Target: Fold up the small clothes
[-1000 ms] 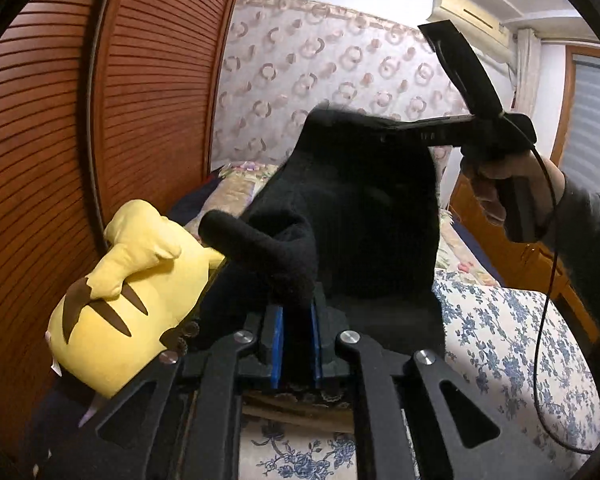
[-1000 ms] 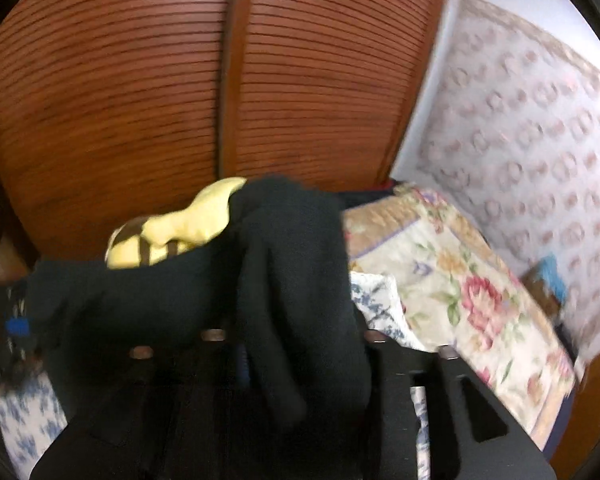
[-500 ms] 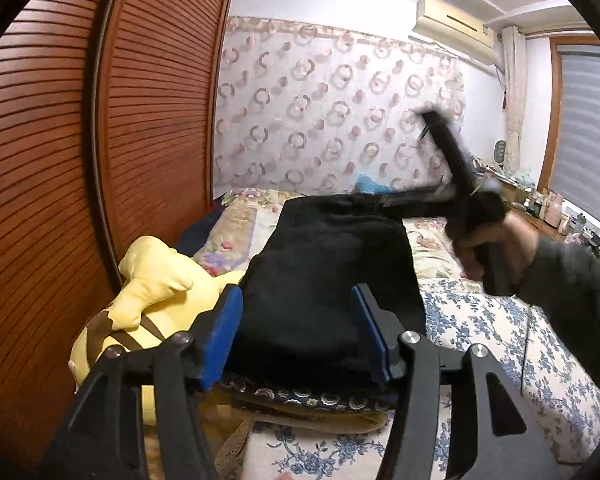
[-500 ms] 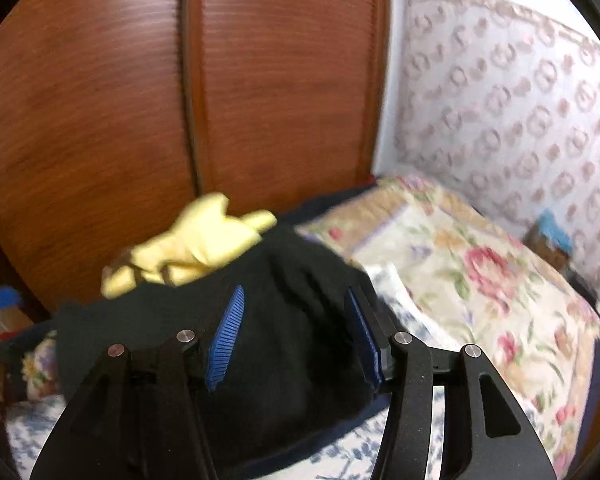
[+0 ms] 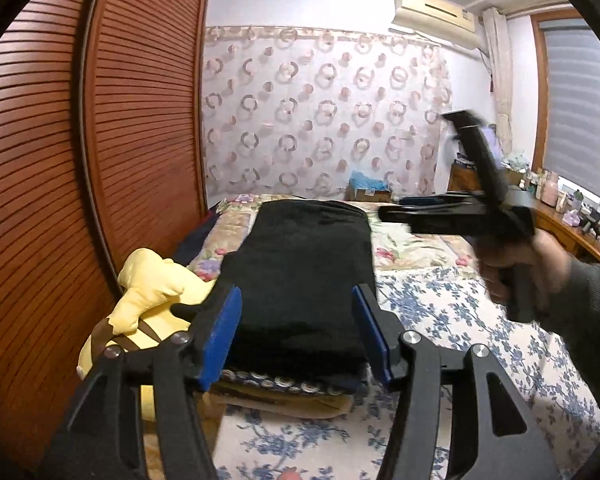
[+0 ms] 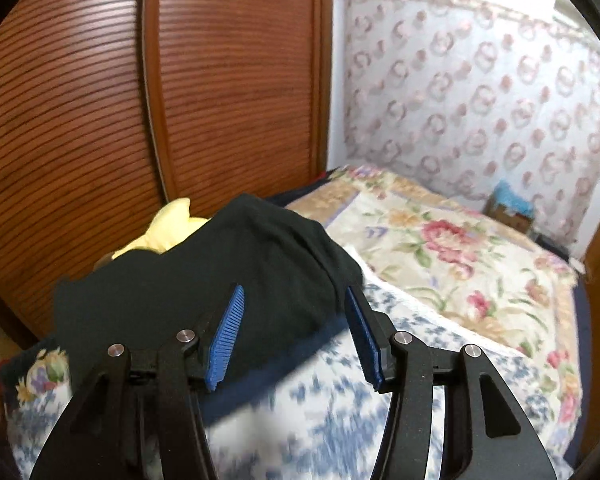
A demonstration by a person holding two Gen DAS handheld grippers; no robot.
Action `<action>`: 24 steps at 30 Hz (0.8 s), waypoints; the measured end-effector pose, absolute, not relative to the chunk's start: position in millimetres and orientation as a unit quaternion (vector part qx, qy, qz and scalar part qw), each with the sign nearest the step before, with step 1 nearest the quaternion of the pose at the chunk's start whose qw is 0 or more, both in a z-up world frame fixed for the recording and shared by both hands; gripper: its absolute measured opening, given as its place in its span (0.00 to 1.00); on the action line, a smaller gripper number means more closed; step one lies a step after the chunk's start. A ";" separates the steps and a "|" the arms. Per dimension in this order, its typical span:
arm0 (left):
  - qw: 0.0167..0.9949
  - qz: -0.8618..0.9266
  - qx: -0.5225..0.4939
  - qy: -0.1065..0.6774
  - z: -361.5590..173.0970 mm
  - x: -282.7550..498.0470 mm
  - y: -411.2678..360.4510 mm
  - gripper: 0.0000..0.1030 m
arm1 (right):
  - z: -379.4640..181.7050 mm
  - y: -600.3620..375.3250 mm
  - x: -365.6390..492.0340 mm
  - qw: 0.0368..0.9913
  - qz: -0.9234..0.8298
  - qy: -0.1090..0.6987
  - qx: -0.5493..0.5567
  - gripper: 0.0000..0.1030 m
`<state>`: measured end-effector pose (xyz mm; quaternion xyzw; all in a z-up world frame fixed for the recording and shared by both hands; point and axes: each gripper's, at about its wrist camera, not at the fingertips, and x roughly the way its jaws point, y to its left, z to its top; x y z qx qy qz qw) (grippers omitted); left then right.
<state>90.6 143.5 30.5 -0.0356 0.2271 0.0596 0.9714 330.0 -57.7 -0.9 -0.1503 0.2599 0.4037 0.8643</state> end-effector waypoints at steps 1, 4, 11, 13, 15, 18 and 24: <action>0.972 0.054 -0.034 0.227 30.3 90.4 138.4 0.55 | 0.9 -67.6 320.0 0.869 0.398 0.254 -0.150 0.52; 0.972 0.041 -0.032 0.227 30.9 90.2 123.1 0.55 | 6.4 -109.2 285.6 0.882 0.381 0.240 -0.138 0.56; 0.973 0.012 -0.022 0.229 32.6 91.0 85.5 0.55 | 9.0 -202.2 218.7 0.920 0.309 0.224 -0.090 0.76; 0.973 0.012 -0.016 0.231 34.2 90.7 72.2 0.55 | 10.5 -223.3 201.9 0.930 0.285 0.217 -0.081 0.76; 0.973 0.011 -0.011 0.231 35.7 89.1 61.6 0.55 | 13.3 -244.9 185.2 0.938 0.267 0.210 -0.064 0.76; 0.973 -0.006 -0.013 0.228 38.3 84.3 51.4 0.55 | 18.7 -272.5 165.6 0.949 0.240 0.202 -0.043 0.76; 0.976 -0.013 -0.007 0.218 43.1 73.2 32.0 0.55 | 23.9 -306.7 137.6 0.961 0.202 0.185 -0.026 0.76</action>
